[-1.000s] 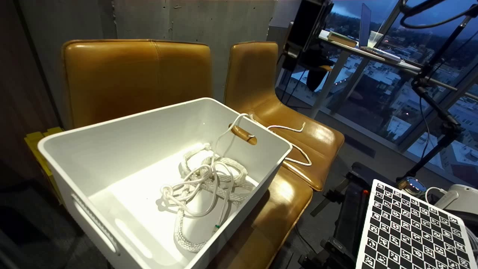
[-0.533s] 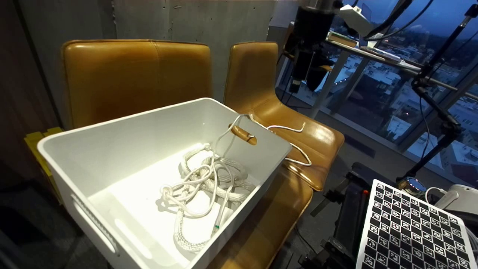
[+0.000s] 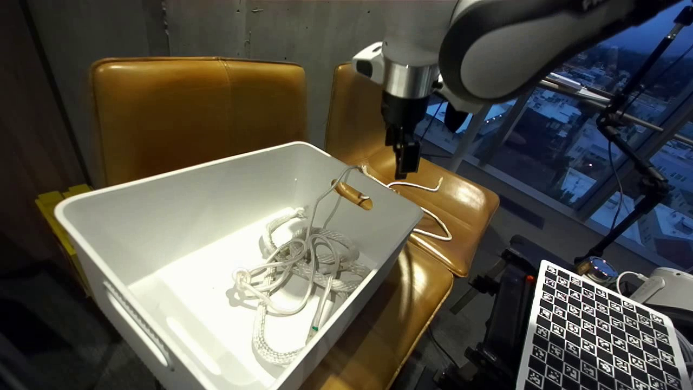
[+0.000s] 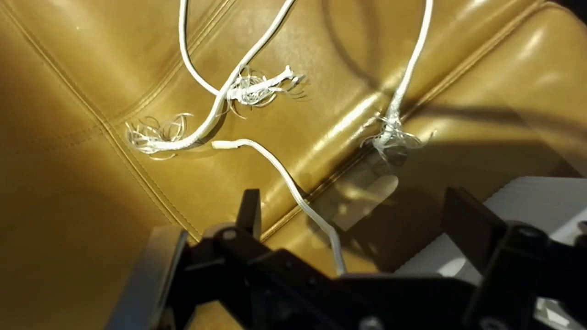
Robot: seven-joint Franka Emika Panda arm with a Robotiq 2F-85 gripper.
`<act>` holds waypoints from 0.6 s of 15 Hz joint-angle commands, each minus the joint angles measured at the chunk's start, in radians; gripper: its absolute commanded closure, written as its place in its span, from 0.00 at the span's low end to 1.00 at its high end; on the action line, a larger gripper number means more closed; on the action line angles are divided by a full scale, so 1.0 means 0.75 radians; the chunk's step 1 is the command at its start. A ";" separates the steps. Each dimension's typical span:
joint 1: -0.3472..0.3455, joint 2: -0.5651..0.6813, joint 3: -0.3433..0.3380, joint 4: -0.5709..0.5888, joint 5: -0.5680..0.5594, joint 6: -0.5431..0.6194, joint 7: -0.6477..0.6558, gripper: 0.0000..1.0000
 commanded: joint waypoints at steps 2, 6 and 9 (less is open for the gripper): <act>0.078 0.127 -0.059 -0.003 -0.307 0.199 0.028 0.00; 0.086 0.088 -0.038 -0.026 -0.494 0.326 0.048 0.00; 0.056 0.072 -0.006 -0.036 -0.505 0.359 0.034 0.00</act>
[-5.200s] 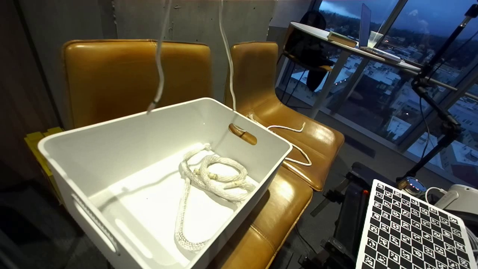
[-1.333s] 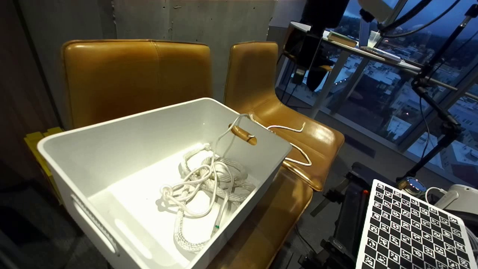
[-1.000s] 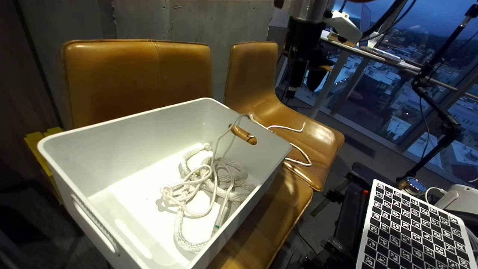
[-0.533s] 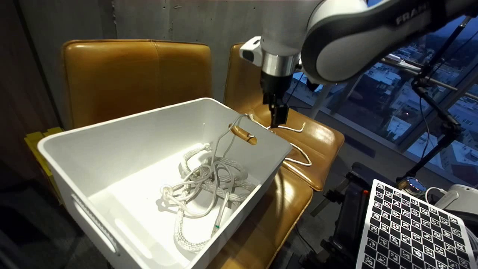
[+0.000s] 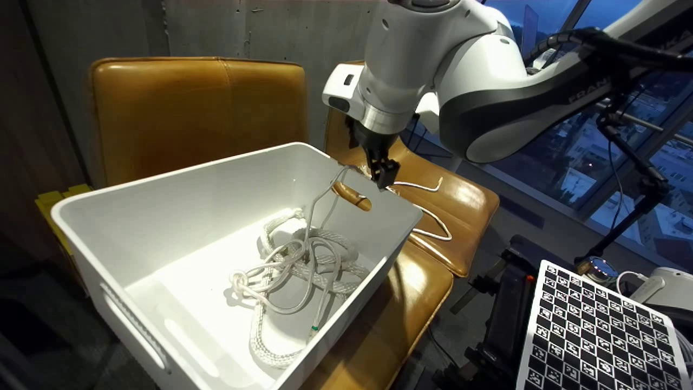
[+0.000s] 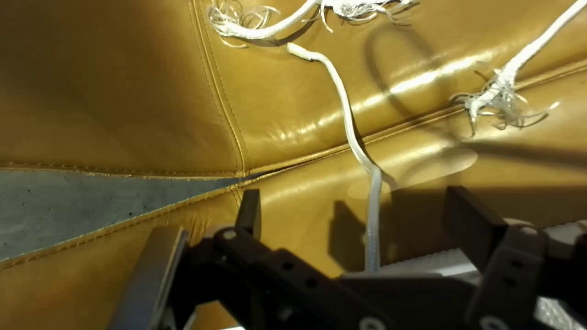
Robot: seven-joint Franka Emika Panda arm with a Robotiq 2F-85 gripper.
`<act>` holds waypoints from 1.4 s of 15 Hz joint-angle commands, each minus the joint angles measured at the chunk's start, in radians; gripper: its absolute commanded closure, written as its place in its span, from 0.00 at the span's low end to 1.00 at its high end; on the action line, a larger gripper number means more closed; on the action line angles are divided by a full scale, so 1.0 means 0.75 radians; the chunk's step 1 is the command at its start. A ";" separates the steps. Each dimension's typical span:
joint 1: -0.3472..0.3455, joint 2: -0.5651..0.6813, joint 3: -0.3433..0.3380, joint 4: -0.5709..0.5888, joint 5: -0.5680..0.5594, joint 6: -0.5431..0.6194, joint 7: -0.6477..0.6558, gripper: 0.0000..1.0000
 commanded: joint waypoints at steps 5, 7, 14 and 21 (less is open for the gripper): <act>-0.140 -0.053 0.149 -0.002 0.234 -0.010 -0.188 0.00; -0.209 -0.076 0.211 0.020 0.406 -0.027 -0.331 0.00; -0.285 -0.053 0.226 0.182 0.833 -0.252 -0.712 0.00; -0.270 0.034 0.178 0.218 0.870 -0.283 -0.816 0.00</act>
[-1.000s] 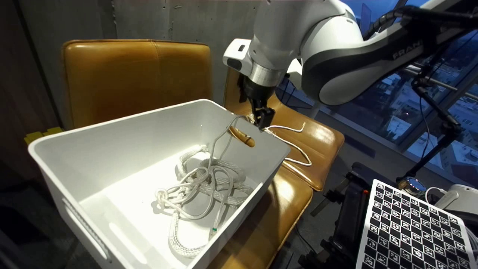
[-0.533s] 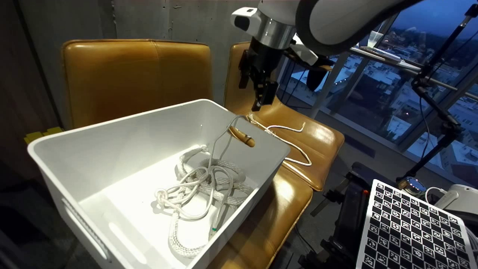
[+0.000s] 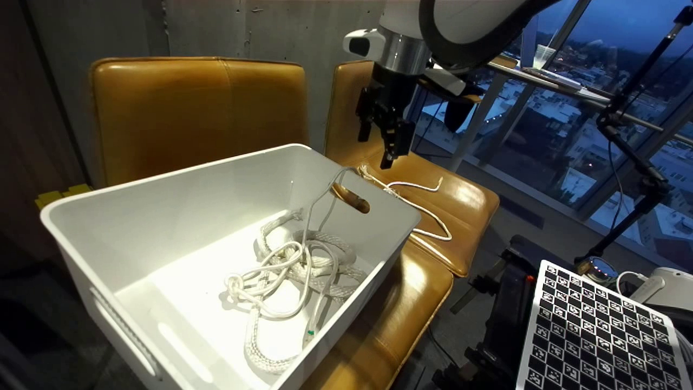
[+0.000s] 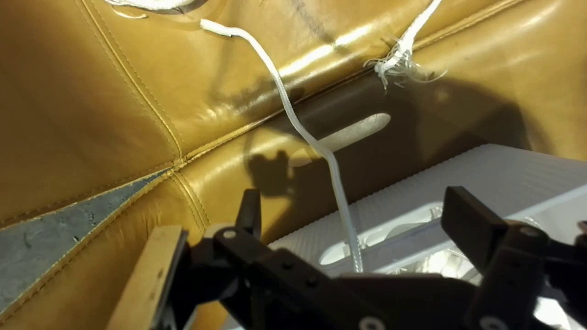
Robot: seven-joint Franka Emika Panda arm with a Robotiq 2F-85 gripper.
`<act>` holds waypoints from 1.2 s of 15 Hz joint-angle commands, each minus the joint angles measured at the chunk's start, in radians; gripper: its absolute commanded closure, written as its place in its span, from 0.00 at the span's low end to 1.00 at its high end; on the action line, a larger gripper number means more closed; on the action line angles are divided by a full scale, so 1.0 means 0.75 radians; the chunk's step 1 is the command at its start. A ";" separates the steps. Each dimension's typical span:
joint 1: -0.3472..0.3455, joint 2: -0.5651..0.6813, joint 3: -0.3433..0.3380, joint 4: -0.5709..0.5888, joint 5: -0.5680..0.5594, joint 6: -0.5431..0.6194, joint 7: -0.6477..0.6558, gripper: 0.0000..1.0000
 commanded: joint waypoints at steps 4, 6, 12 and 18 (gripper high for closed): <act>0.017 0.179 -0.029 0.106 0.002 0.031 -0.096 0.00; 0.019 0.235 -0.029 0.139 -0.001 0.045 -0.118 0.00; 0.030 0.381 -0.027 0.265 0.003 0.065 -0.159 0.26; 0.041 0.385 -0.047 0.246 -0.009 0.066 -0.134 0.73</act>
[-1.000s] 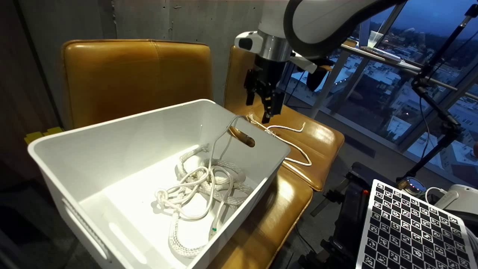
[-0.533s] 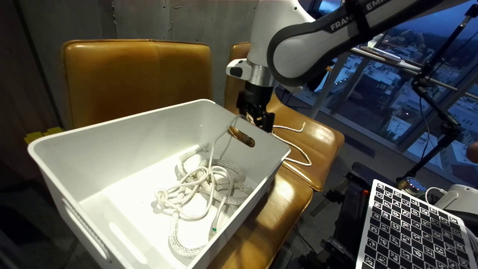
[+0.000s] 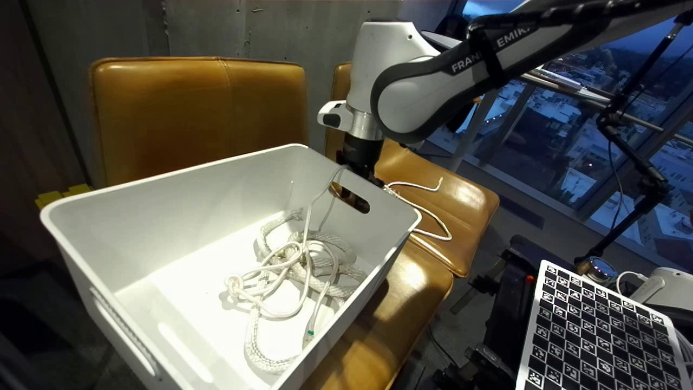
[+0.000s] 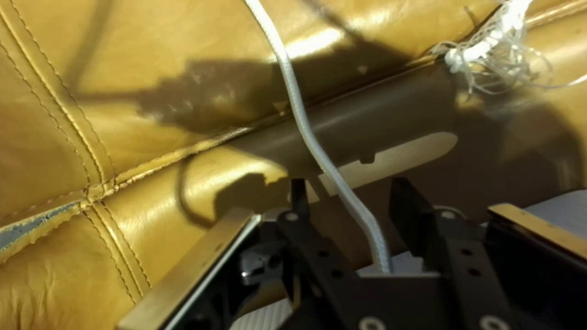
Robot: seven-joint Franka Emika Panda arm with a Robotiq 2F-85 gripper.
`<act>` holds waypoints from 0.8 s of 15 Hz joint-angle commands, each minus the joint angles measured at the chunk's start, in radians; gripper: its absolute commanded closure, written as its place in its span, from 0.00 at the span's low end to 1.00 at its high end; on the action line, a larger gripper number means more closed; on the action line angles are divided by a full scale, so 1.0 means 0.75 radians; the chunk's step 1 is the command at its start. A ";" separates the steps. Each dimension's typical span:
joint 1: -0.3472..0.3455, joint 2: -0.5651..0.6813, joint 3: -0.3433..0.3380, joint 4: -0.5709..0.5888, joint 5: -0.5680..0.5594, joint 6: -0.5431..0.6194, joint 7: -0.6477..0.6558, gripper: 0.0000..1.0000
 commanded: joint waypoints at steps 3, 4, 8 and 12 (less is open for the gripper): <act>0.034 -0.070 -0.047 -0.089 -0.021 0.013 0.019 0.95; 0.040 -0.093 -0.054 -0.119 -0.028 0.020 0.030 1.00; 0.084 -0.335 -0.114 -0.388 -0.067 0.033 0.165 0.99; 0.152 -0.596 -0.163 -0.574 -0.186 0.050 0.360 0.99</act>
